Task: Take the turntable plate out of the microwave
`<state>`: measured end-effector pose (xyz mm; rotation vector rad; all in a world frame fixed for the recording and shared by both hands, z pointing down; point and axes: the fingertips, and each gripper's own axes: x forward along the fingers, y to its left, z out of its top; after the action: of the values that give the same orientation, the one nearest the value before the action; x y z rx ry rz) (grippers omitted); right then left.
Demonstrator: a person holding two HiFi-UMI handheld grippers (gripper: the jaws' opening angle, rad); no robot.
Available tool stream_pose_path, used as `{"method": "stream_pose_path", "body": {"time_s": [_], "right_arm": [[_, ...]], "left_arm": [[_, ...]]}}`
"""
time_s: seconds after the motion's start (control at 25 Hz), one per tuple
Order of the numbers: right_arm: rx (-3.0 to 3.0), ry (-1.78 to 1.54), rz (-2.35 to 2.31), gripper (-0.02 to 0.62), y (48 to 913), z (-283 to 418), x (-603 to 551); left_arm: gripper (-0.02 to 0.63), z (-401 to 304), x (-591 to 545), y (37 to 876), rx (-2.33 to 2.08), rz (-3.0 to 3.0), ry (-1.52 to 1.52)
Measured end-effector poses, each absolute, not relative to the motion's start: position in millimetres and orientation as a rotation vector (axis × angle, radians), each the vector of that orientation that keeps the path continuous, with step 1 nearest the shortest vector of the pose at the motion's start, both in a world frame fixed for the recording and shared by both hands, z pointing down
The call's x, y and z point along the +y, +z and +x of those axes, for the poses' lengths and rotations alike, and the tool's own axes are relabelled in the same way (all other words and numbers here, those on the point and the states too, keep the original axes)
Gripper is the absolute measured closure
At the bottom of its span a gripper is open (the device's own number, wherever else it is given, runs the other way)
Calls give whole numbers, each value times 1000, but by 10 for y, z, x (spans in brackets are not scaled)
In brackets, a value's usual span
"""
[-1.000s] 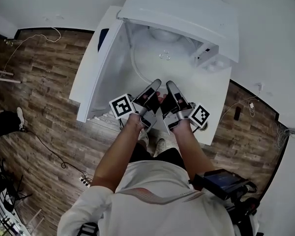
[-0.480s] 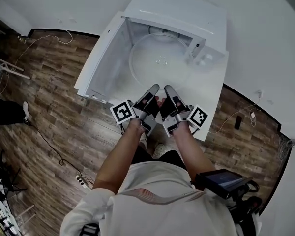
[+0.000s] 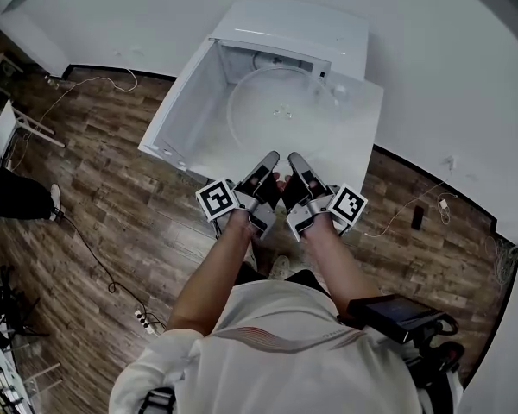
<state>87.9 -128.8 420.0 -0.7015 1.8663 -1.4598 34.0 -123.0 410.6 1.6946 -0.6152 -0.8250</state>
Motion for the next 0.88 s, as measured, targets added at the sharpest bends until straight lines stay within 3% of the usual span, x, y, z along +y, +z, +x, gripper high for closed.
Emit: {"method": "stream_pose_path", "body": {"time_s": [0.88], "right_arm": [[1873,-1377,-721,555,3812,877,-1119]], "left_arm": [[551,336,-1087,3709,-552,1739,-801]]}}
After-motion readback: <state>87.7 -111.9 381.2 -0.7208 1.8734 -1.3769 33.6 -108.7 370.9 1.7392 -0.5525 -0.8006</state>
